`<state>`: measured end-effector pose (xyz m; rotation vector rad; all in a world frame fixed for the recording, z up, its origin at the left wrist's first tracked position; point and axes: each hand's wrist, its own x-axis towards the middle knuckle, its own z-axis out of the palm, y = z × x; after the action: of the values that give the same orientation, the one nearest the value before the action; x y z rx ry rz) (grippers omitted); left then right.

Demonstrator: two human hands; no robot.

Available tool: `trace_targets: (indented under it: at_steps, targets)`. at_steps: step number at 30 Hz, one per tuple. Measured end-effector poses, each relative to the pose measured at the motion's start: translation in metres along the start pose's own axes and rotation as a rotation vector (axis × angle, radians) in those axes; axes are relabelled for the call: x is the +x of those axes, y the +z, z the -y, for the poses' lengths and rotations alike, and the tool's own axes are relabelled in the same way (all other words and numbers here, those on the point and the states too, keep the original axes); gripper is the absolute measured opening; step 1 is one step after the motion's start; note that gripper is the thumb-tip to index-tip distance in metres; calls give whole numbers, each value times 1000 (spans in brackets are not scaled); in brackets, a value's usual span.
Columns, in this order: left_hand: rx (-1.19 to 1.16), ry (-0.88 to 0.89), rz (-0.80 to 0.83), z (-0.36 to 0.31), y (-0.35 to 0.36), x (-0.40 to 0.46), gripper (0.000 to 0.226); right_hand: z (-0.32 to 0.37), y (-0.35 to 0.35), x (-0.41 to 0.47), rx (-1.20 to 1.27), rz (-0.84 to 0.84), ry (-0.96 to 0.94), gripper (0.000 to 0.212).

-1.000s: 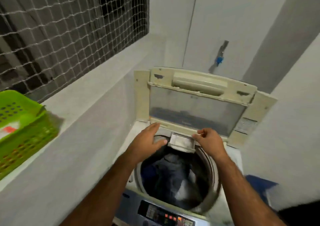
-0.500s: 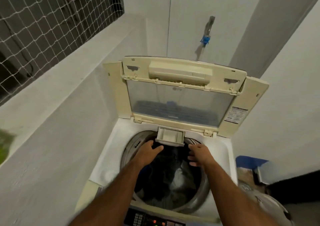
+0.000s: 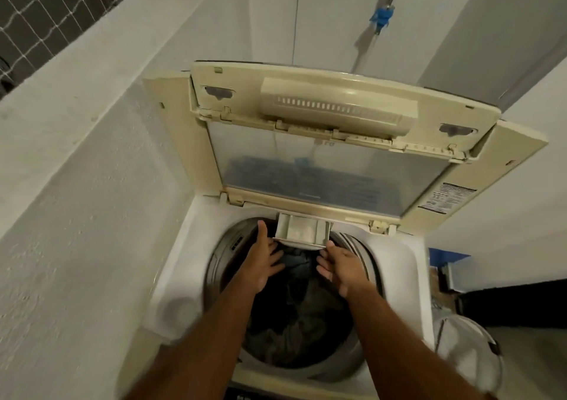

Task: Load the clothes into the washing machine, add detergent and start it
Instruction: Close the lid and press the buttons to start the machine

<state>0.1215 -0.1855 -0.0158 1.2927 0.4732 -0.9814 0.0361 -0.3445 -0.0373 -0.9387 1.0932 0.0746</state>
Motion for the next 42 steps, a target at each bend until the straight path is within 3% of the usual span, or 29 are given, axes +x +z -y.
trace_targets:
  at_steps: [3,11,20,24,42]
  targets:
    - [-88,14,22,1,6,6,90,-7,2,6,80,-31,-6,17]
    - [-244,54,70,-7,18,12,90,4,20,12,197,-129,-49,32]
    - [-334,85,131,-14,22,15,98,25,43,-14,574,-17,10,99]
    - [-307,86,152,-16,26,18,101,33,56,-25,625,34,6,115]
    - [-323,84,193,-14,27,25,104,34,52,-25,562,171,-13,127]
